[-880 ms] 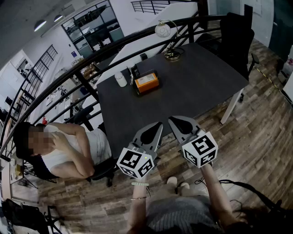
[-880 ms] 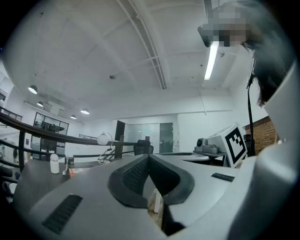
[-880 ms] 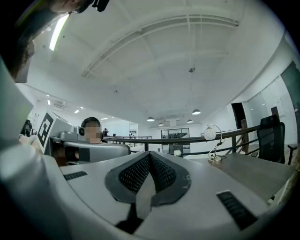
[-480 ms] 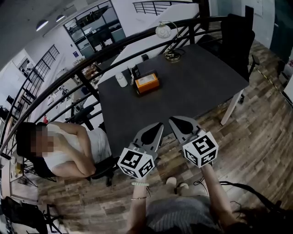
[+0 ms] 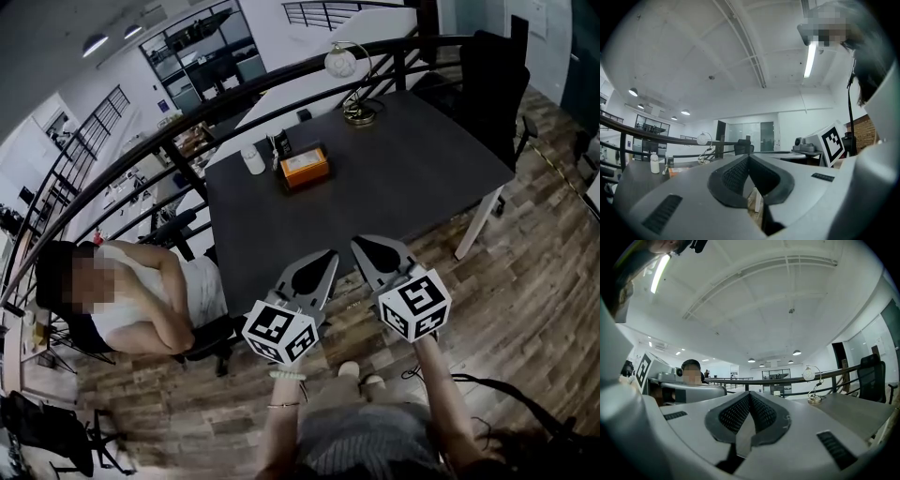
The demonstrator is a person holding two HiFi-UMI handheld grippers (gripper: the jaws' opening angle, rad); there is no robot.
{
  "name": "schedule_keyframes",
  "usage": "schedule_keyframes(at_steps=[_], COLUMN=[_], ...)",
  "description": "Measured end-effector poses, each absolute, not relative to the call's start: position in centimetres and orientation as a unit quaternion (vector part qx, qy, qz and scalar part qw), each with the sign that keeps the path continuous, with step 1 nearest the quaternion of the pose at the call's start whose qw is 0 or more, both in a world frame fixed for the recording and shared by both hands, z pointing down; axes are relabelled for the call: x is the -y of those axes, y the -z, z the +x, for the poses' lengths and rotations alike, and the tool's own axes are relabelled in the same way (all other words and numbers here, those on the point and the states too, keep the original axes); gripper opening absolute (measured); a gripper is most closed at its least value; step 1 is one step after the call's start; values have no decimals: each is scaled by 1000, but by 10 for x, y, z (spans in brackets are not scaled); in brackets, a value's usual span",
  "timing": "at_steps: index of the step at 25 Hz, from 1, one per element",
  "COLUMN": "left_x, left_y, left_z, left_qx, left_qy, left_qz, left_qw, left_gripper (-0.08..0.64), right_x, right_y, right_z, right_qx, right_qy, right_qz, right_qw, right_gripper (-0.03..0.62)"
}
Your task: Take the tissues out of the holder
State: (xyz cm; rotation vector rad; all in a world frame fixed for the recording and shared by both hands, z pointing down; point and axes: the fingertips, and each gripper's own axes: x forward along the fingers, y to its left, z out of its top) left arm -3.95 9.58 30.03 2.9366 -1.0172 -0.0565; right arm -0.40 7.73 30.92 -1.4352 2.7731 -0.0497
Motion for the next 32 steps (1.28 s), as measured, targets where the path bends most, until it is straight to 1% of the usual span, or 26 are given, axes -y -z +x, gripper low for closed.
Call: schedule_keyframes(at_steps=[6, 11, 15, 24, 32], left_x=[-96, -85, -69, 1, 59], left_y=[-300, -302, -305, -301, -303], left_z=[-41, -44, -46, -42, -45], left_qx=[334, 341, 344, 338, 333], left_qy=[12, 7, 7, 24, 26], left_qz=[942, 940, 939, 941, 942], left_qw=[15, 17, 21, 14, 21], left_gripper=[8, 8, 8, 8, 8], right_x=[-78, -67, -52, 15, 77], right_y=[-302, -304, -305, -303, -304], right_z=[-9, -8, -13, -13, -15], right_qx=[-894, -899, -903, -905, -902], right_qy=[12, 35, 34, 22, 35], right_qz=[-447, -435, -427, -423, -430], right_qw=[18, 42, 37, 20, 25], right_gripper=[14, 14, 14, 14, 14])
